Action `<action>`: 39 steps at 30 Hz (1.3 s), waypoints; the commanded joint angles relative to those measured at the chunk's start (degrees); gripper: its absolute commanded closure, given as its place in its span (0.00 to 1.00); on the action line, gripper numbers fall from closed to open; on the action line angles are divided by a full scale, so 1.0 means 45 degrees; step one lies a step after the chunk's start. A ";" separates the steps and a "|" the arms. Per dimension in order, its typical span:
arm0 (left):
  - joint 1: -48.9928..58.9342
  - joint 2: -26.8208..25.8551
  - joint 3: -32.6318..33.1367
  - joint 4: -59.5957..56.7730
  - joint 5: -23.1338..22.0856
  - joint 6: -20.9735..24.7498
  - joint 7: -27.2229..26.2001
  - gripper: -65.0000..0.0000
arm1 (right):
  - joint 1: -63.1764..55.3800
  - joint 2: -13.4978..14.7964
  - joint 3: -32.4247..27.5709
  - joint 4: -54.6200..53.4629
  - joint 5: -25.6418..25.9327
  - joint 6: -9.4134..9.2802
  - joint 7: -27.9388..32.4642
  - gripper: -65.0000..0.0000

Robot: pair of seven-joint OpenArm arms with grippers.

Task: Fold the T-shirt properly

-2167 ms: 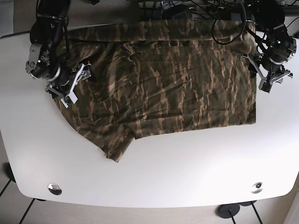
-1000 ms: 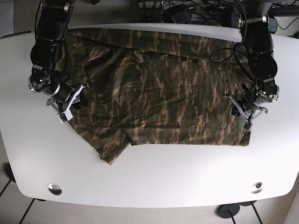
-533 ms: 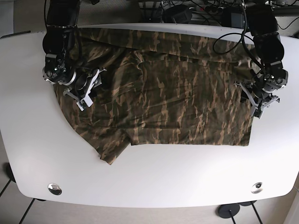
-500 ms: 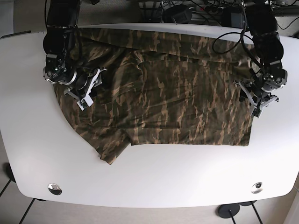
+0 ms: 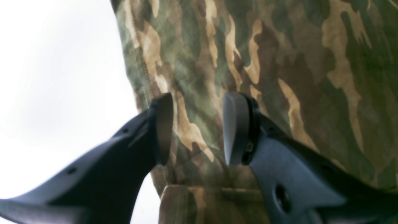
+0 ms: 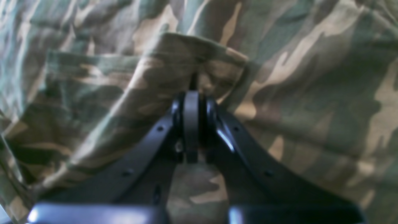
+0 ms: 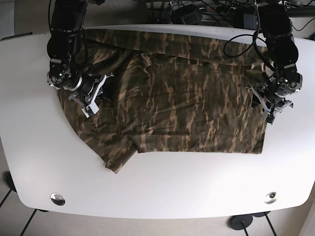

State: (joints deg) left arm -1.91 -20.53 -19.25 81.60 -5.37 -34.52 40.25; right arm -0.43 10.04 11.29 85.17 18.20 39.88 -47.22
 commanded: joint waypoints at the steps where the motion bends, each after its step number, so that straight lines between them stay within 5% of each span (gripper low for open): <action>1: -0.0210 -0.0252 -0.0070 0.0181 -0.0087 0.0063 -0.0280 0.62 | 0.0085 0.0122 0.0060 0.1011 0.0166 0.0027 0.0189 0.97; 12: -0.0073 -0.0252 -0.0051 0.0162 -0.0068 0.0063 -0.0280 0.62 | -0.0286 0.0181 0.1232 0.2398 0.0088 0.0027 0.0110 0.93; 15: -0.0054 -0.0252 -0.0051 0.0162 -0.0126 0.0063 -0.0280 0.62 | 0.0300 0.0142 0.1272 0.1773 0.0049 0.0027 0.0149 0.68; 17: -0.0093 -0.0252 -0.0051 0.0201 -0.0165 0.0063 -0.0280 0.62 | 0.1492 0.0259 0.1291 -0.0142 0.0049 0.0027 0.0384 0.42; 18: -0.0093 -0.0233 -0.0070 0.0240 -0.0165 0.0063 -0.0280 0.62 | 0.1941 0.0474 0.1291 -0.0747 0.0049 0.0027 0.0657 0.38; 31: -0.0112 -0.0233 -0.0324 0.0298 -0.0185 0.0063 -0.0261 0.62 | 0.7157 0.2760 0.0646 -1.0535 0.0030 0.0027 0.5366 0.37; 39: -0.0757 -0.0155 -0.1066 0.1080 -0.0185 0.0082 -0.0202 0.62 | 0.6200 0.2642 -0.0369 -1.0867 0.0049 0.0027 0.6342 0.41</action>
State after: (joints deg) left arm -3.90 -20.01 -23.64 85.47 -5.56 -34.50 40.91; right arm 26.44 21.41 9.54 35.59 18.85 40.07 -17.76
